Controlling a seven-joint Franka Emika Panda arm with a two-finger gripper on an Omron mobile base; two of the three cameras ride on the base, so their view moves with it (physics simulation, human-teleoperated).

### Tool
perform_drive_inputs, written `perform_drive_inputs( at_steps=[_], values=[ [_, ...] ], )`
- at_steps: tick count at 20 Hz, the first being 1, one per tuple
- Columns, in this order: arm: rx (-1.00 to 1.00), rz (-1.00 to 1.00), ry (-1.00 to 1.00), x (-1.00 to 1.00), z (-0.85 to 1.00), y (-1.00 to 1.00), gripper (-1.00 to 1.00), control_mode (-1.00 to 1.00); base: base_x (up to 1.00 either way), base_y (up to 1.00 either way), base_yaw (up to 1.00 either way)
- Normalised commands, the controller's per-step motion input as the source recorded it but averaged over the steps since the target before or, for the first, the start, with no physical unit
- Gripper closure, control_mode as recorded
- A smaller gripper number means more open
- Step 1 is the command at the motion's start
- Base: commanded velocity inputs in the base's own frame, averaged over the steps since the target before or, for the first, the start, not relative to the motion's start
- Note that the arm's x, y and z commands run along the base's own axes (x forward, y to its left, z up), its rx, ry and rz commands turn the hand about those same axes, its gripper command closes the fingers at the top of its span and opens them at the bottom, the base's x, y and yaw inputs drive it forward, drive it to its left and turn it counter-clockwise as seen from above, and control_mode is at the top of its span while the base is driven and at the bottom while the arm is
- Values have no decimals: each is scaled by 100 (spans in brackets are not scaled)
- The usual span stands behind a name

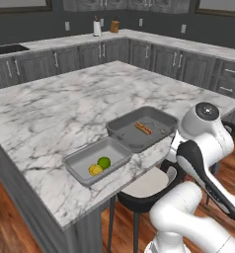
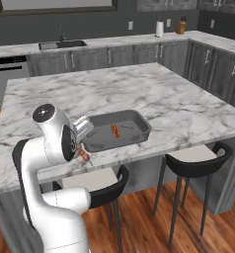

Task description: Place the cold items (lemon and lime) from the fridge in one tupperware on the dining counter. Place the warm items (hot dog and kebab skewer) in the stove area in another tupperware.

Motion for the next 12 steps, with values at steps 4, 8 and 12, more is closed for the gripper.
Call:
perform_drive_inputs(
  at_steps=[4,8,12],
  values=[
    [-15,7,-1,95,0,-25,100,-100,0,0,0],
    [-28,13,0,96,0,-29,100,-100,0,0,0],
    [-13,15,0,90,0,-65,100,-100,0,0,0]
  ],
)
